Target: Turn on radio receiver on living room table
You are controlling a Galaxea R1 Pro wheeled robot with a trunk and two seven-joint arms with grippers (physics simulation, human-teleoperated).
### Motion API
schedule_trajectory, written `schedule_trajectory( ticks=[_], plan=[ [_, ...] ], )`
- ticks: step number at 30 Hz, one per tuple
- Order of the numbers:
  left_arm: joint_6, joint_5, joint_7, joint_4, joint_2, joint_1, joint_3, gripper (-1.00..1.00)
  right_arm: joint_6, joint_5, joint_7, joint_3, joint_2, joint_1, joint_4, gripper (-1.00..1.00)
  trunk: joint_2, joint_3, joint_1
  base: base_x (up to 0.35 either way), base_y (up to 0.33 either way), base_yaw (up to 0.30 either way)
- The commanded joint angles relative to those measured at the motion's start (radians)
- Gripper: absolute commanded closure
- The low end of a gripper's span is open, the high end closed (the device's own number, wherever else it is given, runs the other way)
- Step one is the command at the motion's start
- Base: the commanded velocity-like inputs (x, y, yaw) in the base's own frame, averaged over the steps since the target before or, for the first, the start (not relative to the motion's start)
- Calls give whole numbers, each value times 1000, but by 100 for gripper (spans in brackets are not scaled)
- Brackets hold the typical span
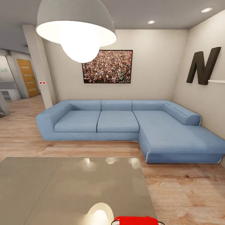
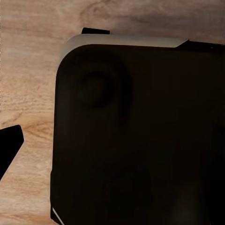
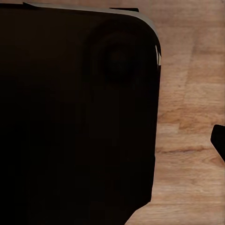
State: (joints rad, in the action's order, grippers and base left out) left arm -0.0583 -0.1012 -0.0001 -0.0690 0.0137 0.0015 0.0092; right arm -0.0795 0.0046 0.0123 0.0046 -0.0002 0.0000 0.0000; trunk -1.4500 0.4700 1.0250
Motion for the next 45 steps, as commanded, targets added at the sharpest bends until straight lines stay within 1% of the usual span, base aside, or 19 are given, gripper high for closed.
schedule_trajectory(
  ticks=[1,21,28,36,45],
  plan=[
    [1,0,0,0,0,0,0,-100,0,0,0,0,0,0,0,-100,0,0,0,0,0,0],
    [3,5,-4,-2,7,0,2,-100,0,-1,0,-1,-3,0,0,-100,0,0,0,0,0,0],
    [2,12,-7,0,28,0,-2,-100,-2,-1,0,-2,-4,0,0,-100,0,0,0,0,0,0],
    [2,15,-13,-1,31,0,-4,-100,-3,-6,0,-4,-7,0,0,-100,0,0,0,0,0,0],
    [4,17,-8,-1,49,0,-8,-100,-5,-7,0,-6,-10,0,0,-100,0,0,0,0,0,0]
  ],
)
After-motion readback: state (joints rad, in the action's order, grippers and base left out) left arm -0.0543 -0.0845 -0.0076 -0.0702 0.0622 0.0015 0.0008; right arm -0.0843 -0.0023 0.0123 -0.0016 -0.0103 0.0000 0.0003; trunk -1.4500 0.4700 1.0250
